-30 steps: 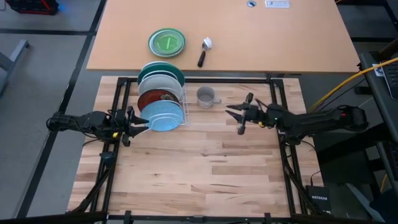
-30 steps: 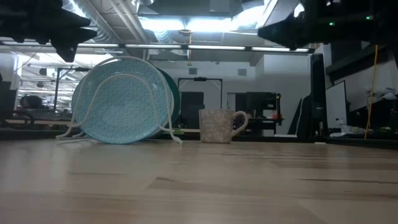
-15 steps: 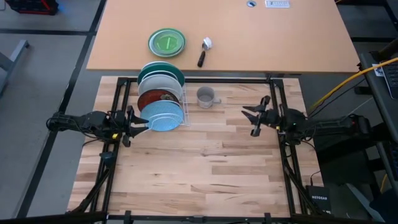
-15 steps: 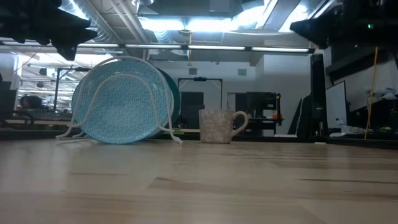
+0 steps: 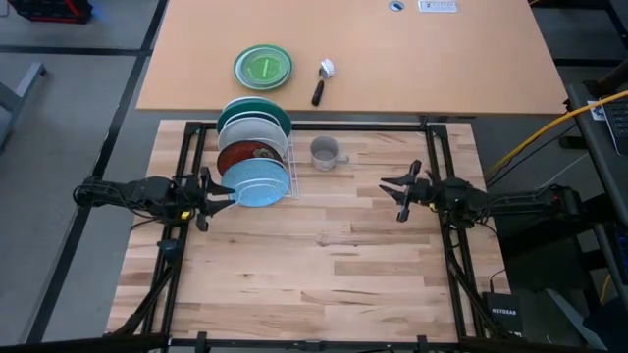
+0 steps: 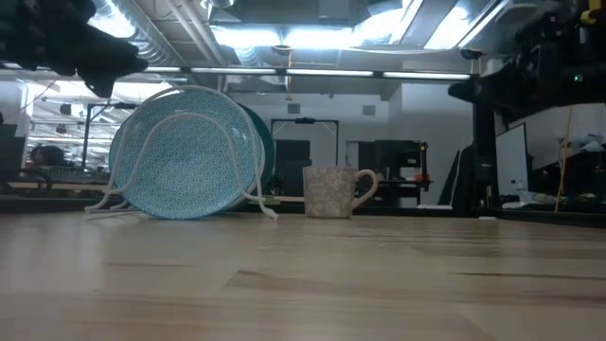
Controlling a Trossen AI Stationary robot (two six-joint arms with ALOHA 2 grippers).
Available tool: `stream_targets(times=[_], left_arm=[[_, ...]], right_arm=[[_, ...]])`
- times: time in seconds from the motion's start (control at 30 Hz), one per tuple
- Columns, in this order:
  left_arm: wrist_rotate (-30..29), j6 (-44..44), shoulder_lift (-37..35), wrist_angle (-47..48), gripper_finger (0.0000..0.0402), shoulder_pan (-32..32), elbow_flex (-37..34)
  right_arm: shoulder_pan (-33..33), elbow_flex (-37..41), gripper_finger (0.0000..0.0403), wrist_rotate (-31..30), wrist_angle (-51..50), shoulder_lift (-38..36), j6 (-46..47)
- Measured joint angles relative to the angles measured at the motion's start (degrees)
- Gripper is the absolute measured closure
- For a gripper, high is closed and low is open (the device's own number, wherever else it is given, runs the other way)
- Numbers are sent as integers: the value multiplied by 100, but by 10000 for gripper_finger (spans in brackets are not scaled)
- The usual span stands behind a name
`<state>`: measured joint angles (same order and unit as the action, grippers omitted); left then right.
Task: Sort dishes
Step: Return to Home Position
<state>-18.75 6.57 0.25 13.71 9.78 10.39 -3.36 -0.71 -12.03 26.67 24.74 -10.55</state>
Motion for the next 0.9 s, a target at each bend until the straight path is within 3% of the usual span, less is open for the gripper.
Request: stream_targets(times=[0.73,0.9], left_arm=[[-54,306,4,1950,265,-2,0],[-54,472,2,2118,265,-2,0]], right_arm=[[-4,19,311,-43,-2267,3,-35],[-4,20,311,-26,-2316,29,-39]])
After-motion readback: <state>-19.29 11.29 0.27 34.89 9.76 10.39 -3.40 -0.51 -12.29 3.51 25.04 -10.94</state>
